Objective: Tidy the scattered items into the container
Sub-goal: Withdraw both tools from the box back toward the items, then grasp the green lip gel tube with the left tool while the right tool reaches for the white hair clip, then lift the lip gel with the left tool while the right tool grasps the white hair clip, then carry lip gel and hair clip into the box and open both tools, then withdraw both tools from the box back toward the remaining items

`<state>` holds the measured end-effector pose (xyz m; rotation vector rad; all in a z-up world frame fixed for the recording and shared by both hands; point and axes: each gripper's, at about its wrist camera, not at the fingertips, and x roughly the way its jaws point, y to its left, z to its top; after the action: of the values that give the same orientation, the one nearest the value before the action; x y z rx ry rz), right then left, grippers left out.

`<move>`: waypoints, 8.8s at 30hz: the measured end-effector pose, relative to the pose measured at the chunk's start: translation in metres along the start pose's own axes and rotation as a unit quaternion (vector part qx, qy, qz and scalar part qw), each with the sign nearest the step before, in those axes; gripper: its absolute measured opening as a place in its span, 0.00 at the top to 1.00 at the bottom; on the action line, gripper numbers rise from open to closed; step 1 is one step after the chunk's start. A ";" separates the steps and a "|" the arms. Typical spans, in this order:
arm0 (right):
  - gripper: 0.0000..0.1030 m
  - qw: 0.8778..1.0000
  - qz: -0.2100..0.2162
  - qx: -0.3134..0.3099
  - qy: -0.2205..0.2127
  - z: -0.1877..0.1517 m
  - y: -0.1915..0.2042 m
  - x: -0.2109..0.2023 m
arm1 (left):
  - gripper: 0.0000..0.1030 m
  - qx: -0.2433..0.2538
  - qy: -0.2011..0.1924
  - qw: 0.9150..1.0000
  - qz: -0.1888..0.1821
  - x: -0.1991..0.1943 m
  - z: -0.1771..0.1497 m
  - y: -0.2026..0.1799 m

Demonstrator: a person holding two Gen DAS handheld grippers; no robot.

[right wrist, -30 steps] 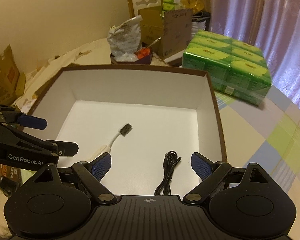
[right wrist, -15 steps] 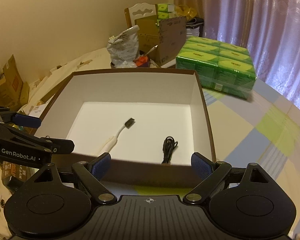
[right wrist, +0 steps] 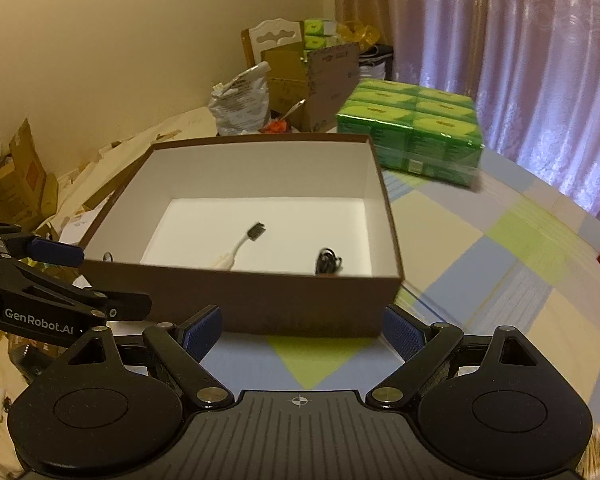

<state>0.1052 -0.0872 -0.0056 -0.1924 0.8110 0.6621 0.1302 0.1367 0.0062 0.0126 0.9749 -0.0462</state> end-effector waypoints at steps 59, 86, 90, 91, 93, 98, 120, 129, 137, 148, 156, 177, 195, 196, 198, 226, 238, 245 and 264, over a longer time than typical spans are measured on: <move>0.10 0.880 -0.230 0.406 0.087 -0.222 -0.176 -0.094 | 0.42 0.457 0.020 0.858 -0.235 0.163 0.007 -0.257; 0.10 0.892 -0.219 0.387 0.084 -0.210 -0.193 -0.084 | 0.79 0.315 0.111 0.914 -0.228 0.178 0.006 -0.237; 0.10 0.891 -0.211 0.396 0.073 -0.206 -0.189 -0.086 | 0.88 0.324 0.100 0.912 -0.231 0.178 0.006 -0.243; 0.10 0.890 -0.207 0.400 0.068 -0.204 -0.188 -0.086 | 0.88 0.324 0.099 0.912 -0.232 0.177 0.004 -0.242; 0.10 0.889 -0.194 0.412 0.056 -0.201 -0.186 -0.086 | 0.88 0.323 0.099 0.912 -0.232 0.173 -0.002 -0.236; 0.11 0.886 -0.154 0.438 0.022 -0.192 -0.177 -0.079 | 0.88 0.296 0.109 0.922 -0.223 0.165 -0.012 -0.216; 0.49 0.874 -0.204 0.441 0.031 -0.192 -0.157 -0.046 | 0.88 0.268 0.115 0.932 -0.217 0.153 -0.025 -0.189; 0.49 0.875 -0.183 0.448 0.010 -0.209 -0.147 -0.084 | 0.88 0.256 0.107 0.933 -0.229 0.133 -0.030 -0.174; 0.49 0.889 -0.168 0.426 -0.022 -0.192 -0.144 -0.101 | 0.88 0.236 0.064 0.940 -0.239 0.096 -0.020 -0.157; 0.49 0.928 -0.104 0.357 -0.030 -0.145 -0.127 -0.081 | 0.88 0.186 0.012 0.957 -0.221 0.055 -0.001 -0.114; 0.49 0.951 -0.056 0.302 -0.037 -0.106 -0.108 -0.060 | 0.88 0.134 -0.020 0.969 -0.208 0.032 0.009 -0.075; 0.49 0.982 0.095 0.147 -0.071 0.074 -0.041 0.047 | 0.88 0.034 -0.087 0.990 -0.108 0.032 0.083 0.055; 0.49 0.991 0.042 0.006 0.126 0.118 -0.018 0.246 | 0.88 0.012 0.083 0.996 -0.024 0.199 0.129 0.094; 0.49 0.991 0.041 0.004 0.130 0.120 -0.019 0.253 | 0.88 0.011 0.088 0.996 -0.021 0.205 0.130 0.094; 0.49 0.990 0.035 -0.003 0.137 0.124 -0.020 0.264 | 0.88 0.010 0.097 0.995 -0.015 0.215 0.131 0.094; 0.02 0.996 0.014 -0.040 0.079 0.108 -0.023 0.171 | 0.23 0.008 0.015 0.999 0.045 0.115 0.127 0.064; 0.02 0.999 0.012 -0.024 0.047 0.090 -0.023 0.113 | 0.16 0.004 -0.033 0.998 0.052 0.044 0.098 0.044; 0.02 0.999 0.021 -0.016 0.022 0.075 -0.020 0.075 | 0.11 -0.007 -0.052 0.997 0.055 0.008 0.071 0.036; 0.02 0.999 0.039 0.013 -0.018 0.022 -0.033 -0.003 | 0.06 -0.004 -0.064 0.996 0.059 -0.037 0.017 -0.008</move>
<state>0.1373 -0.1055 0.0088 -0.1247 0.7945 0.7262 0.1232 0.1297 0.0467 0.0585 0.8449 0.0642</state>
